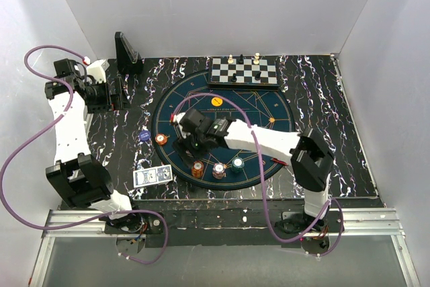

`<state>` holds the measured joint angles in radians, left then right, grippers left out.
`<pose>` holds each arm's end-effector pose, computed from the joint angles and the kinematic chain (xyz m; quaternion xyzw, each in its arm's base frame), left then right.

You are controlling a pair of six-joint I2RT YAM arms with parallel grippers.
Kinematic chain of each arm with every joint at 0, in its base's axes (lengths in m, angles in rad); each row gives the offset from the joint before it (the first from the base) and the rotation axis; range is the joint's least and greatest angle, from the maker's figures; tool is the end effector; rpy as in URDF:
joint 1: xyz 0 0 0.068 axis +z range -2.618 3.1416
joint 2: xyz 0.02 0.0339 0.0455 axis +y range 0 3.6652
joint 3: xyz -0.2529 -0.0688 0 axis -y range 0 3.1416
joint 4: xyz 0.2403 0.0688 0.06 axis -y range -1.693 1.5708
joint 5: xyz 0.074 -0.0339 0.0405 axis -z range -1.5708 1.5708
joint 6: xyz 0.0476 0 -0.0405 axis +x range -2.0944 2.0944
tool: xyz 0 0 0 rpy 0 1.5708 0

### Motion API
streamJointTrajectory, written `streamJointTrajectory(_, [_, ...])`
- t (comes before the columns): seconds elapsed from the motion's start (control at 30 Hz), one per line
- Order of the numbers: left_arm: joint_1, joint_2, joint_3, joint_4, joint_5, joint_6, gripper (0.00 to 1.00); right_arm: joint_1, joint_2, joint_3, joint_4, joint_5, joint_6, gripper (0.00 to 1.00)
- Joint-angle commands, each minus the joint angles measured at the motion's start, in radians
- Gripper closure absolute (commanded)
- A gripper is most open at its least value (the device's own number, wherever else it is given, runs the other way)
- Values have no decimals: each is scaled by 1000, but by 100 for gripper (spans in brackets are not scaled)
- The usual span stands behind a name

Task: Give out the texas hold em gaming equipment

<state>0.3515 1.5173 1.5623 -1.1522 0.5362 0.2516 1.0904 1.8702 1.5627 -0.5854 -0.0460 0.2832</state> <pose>0.2855 0.0788 0.3340 0.0139 0.9404 -0.1804 0.2881 0.1912 0.3717 0.2449 -0.3773 0.8641 0.2275 0.2433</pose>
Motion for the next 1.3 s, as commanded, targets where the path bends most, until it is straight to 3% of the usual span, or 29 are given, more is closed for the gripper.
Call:
streamJointTrajectory(0.0, [6, -39, 24, -9, -8, -6, 2, 45, 15, -27, 16, 21, 7, 15])
streamJointTrajectory(0.2, [6, -40, 25, -11, -1, -11, 2, 59, 24, -64, 25, 72, 17, 16])
streamJointTrajectory(0.8, [7, -57, -10, 11, -10, -12, 2, 77, 24, -78, 36, 124, 28, 33])
streamJointTrajectory(1.27, [9, -55, -4, 8, -18, -5, 2, 89, 84, -67, 13, 83, 30, 39])
